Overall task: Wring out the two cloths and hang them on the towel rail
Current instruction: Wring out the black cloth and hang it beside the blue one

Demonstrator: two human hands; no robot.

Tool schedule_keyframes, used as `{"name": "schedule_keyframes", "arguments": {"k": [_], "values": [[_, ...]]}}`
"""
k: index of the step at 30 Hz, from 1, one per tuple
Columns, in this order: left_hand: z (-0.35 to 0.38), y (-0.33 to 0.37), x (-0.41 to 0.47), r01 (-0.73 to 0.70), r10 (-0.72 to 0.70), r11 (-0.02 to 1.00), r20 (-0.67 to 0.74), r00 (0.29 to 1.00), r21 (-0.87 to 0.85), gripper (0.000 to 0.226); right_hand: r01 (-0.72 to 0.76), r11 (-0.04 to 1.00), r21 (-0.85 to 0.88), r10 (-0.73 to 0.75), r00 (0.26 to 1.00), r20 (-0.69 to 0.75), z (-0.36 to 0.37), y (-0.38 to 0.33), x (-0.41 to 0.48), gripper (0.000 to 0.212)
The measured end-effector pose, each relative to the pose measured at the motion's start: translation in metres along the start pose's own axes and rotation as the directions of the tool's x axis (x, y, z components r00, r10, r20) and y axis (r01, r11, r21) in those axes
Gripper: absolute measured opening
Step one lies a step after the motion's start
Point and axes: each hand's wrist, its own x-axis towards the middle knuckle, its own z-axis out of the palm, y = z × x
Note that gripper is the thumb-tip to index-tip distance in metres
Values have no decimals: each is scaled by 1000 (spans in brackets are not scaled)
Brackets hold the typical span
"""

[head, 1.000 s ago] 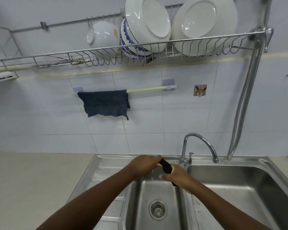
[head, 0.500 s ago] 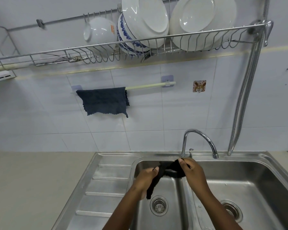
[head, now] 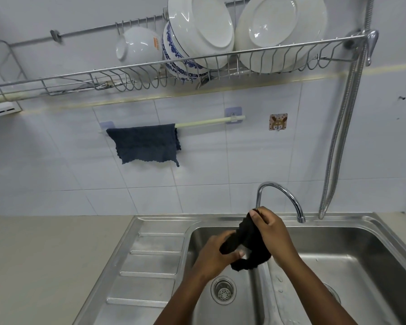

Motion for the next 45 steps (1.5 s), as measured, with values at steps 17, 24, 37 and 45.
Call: {"name": "schedule_keyframes", "arguments": {"k": [17,24,37,45], "values": [[-39,4,9,-80,126,979,-246,961,189,22,66,966,-252,33,928,372,-42,-22,24,13],[-80,20,7,-38,97,929,-142,985,368,17,217,880,-423,-59,932,357,-53,-35,40,5],[-119,35,9,95,97,745,-248,964,661,27,342,863,-372,-324,939,113,-61,-51,42,11],[-129,24,13,74,22,822,-161,987,565,10,328,819,-470,-277,945,176,-61,-33,47,14]]}}
